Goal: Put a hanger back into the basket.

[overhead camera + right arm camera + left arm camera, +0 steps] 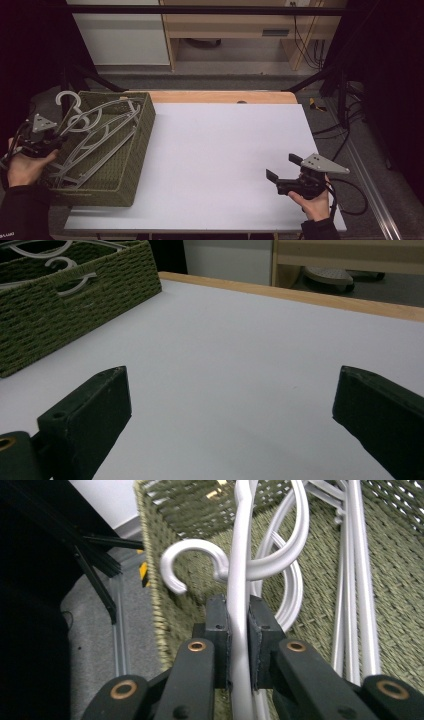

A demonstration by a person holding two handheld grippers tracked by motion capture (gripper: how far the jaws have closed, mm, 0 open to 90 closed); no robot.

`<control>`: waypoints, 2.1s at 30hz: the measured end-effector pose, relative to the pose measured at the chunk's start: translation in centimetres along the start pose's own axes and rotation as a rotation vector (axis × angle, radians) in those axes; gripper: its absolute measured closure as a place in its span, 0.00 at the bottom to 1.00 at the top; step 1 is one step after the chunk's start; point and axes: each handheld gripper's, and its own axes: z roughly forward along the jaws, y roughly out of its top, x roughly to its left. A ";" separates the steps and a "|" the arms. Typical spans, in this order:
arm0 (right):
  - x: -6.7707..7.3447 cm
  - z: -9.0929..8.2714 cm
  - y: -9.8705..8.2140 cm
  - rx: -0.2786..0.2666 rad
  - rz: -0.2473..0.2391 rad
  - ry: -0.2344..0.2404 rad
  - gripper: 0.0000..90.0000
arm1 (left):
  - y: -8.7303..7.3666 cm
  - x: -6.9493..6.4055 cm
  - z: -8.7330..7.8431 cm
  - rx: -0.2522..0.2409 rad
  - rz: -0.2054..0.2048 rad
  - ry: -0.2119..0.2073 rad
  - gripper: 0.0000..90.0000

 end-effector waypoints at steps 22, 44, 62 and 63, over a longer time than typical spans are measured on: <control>0.2 0.1 0.1 -0.004 0.006 -0.002 0.03 | -1.8 -0.7 3.2 0.160 -0.081 -0.091 0.84; 0.3 -0.1 0.2 -0.015 0.004 -0.001 0.03 | -0.3 -2.6 -0.7 -0.073 -0.153 -0.146 0.52; 0.2 -0.5 0.3 -0.032 -0.004 -0.006 0.03 | 1.4 -11.4 -5.5 -0.446 -0.181 -0.414 0.30; 0.1 -0.6 0.3 -0.033 -0.003 -0.006 0.02 | 1.4 -12.0 -5.6 -0.454 -0.178 -0.426 0.28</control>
